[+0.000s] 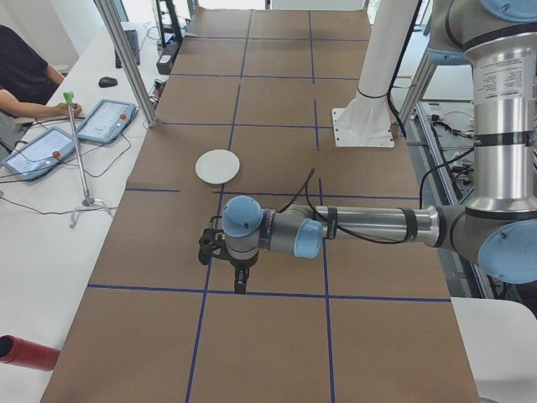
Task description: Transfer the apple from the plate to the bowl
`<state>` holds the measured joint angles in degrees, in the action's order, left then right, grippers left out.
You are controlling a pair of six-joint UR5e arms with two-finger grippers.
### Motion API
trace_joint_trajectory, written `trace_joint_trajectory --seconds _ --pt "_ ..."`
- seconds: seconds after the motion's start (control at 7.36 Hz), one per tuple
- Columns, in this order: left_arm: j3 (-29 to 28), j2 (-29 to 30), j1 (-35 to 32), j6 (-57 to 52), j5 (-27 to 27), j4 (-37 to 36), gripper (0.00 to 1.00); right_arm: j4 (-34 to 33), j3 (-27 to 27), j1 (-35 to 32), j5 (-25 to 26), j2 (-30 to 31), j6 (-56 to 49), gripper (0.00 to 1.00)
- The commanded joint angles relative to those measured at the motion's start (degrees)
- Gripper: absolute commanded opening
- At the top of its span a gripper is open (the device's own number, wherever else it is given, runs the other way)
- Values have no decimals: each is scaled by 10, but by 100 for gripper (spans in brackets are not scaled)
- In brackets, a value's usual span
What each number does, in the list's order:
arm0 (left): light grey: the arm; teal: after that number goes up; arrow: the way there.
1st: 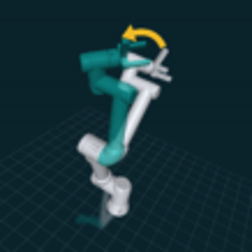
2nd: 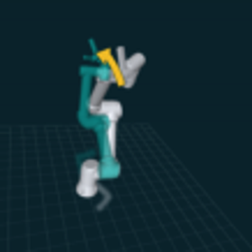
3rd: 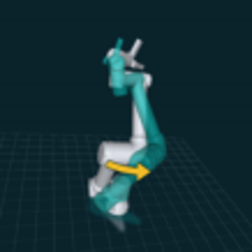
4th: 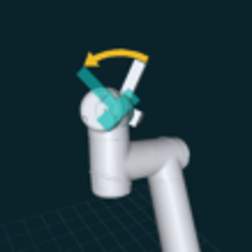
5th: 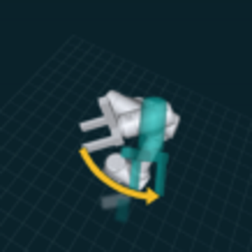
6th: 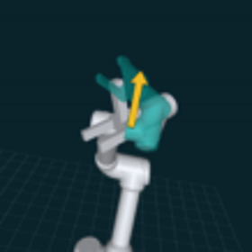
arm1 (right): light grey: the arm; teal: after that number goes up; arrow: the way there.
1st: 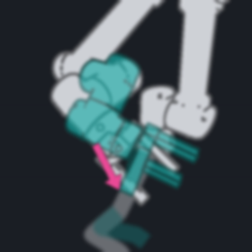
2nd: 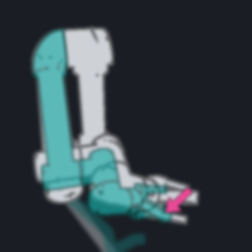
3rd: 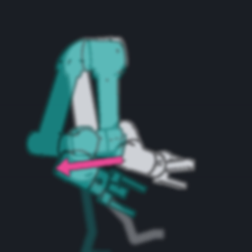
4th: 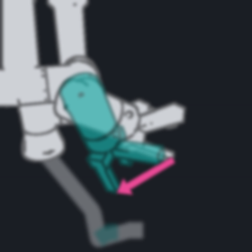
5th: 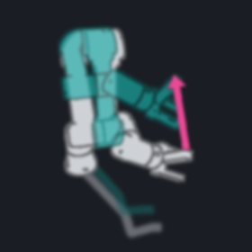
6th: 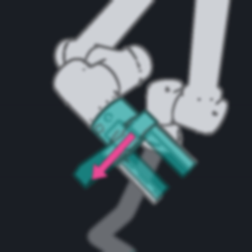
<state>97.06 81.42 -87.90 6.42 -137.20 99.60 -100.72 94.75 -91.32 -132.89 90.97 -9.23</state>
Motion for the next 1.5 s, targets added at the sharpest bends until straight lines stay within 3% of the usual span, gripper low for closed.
trace_joint_trajectory --seconds 0.0,0.41,0.68,1.36 --pt "-3 -16 -4 -1 1 0 100 0 0 0 0 0 0 100" --pt "-6 -14 -4 -55 4 -10 100 0 0 0 0 0 0 100" --pt "1 -6 -36 -74 18 -103 100 0 0 0 0 0 0 100" --pt "3 7 -48 -75 22 -106 100 0 0 0 0 0 0 100"
